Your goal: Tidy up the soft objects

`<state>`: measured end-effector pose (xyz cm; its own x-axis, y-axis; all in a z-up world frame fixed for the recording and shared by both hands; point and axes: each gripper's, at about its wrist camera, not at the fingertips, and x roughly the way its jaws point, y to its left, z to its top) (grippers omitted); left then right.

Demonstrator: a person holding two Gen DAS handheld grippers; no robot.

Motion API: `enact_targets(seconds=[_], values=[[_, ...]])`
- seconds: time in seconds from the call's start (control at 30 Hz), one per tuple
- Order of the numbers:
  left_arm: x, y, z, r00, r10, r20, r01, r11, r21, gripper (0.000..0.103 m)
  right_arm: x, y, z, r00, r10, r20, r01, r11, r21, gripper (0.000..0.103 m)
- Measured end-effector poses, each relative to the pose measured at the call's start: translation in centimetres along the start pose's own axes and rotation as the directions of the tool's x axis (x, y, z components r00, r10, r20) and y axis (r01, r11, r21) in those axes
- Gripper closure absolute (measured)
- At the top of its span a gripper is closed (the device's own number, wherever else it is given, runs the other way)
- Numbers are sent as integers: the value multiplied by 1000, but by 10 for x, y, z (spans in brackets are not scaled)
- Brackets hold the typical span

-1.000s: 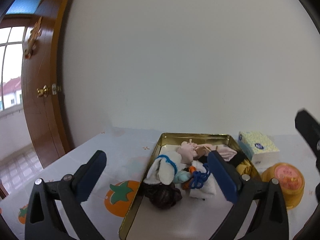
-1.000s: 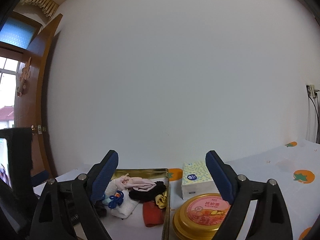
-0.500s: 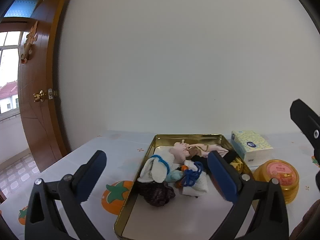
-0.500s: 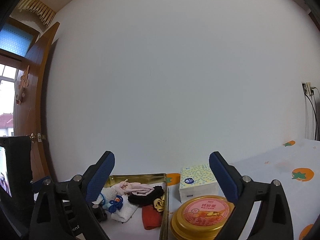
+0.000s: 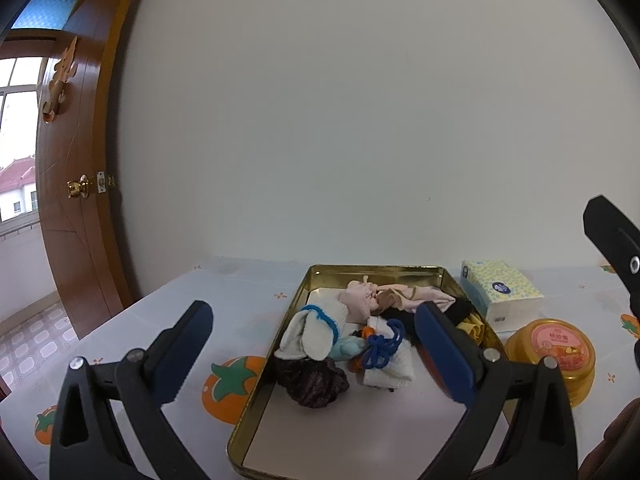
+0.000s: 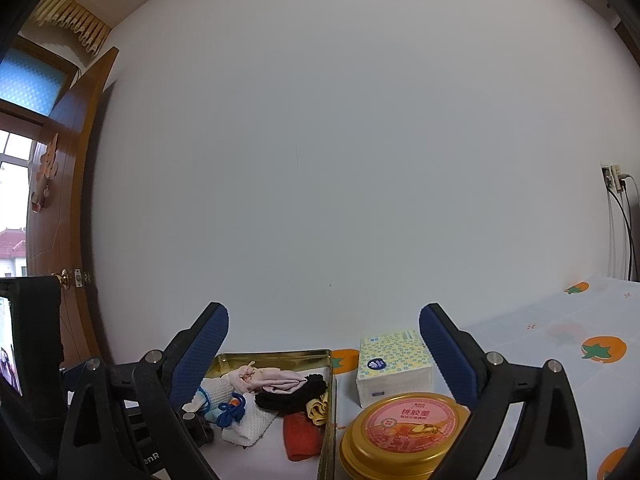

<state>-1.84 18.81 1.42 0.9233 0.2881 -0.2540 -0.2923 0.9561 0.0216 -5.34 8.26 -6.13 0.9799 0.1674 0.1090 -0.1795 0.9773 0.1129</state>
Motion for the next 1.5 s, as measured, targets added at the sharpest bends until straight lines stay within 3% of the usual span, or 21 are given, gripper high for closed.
enact_targets(seconds=[1.5], values=[[1, 0, 1, 999, 38, -16, -38, 999, 6, 0, -2, -4, 2, 1000, -21, -9, 21, 1000, 14, 4]])
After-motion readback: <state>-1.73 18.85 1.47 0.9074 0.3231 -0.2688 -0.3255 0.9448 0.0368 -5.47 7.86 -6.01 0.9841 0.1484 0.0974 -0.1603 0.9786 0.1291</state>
